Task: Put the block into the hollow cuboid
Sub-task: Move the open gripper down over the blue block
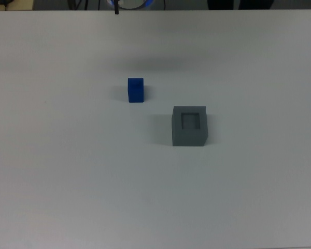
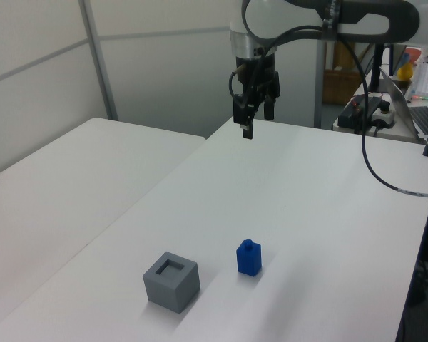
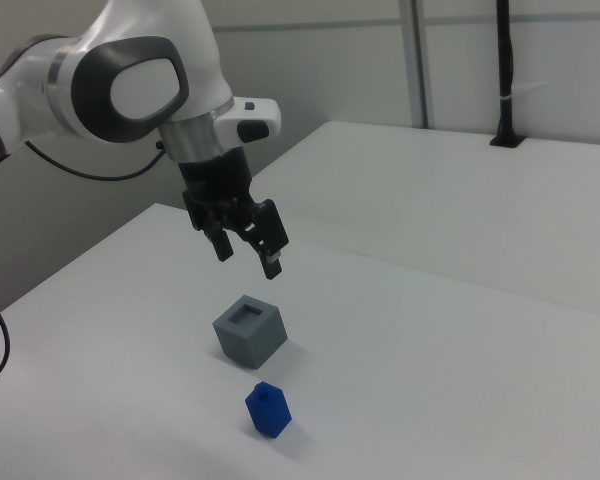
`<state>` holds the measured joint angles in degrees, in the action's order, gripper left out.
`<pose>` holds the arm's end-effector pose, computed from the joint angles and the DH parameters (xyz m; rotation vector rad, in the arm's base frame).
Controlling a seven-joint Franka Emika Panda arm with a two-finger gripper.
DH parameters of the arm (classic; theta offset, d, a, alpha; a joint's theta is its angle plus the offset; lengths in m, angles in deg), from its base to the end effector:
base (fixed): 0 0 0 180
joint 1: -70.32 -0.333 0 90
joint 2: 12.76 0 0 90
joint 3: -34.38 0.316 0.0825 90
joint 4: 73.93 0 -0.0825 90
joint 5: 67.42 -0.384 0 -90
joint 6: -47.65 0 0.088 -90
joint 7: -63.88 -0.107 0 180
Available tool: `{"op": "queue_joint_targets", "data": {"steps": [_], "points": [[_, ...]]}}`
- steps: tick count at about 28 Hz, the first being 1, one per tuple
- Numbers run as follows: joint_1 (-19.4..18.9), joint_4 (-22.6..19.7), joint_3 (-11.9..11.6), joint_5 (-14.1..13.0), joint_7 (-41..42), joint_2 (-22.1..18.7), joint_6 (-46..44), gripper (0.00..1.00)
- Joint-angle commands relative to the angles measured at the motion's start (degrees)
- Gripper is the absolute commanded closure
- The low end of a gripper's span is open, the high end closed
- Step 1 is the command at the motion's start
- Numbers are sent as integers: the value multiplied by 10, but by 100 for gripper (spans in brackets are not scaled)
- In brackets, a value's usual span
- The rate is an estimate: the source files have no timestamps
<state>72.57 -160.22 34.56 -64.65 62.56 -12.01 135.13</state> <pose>0.5541 -0.0254 0.6439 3.0918 -0.0951 0.0114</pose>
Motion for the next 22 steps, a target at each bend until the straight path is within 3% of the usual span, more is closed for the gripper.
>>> {"op": "queue_joint_targets", "data": {"steps": [1, 5, 9, 13, 17, 22], "points": [[-1, -24, 6, -30, 4, -3, 16, 0], [-2, -32, 6, -31, 5, 4, 69, 0], [3, -68, 4, -44, 9, 10, 143, 0], [-8, -144, 11, -46, 12, 16, 196, 0], [-19, -219, 37, -37, 12, 38, 265, 0], [-27, -245, 43, -33, 9, 73, 297, 0]]}}
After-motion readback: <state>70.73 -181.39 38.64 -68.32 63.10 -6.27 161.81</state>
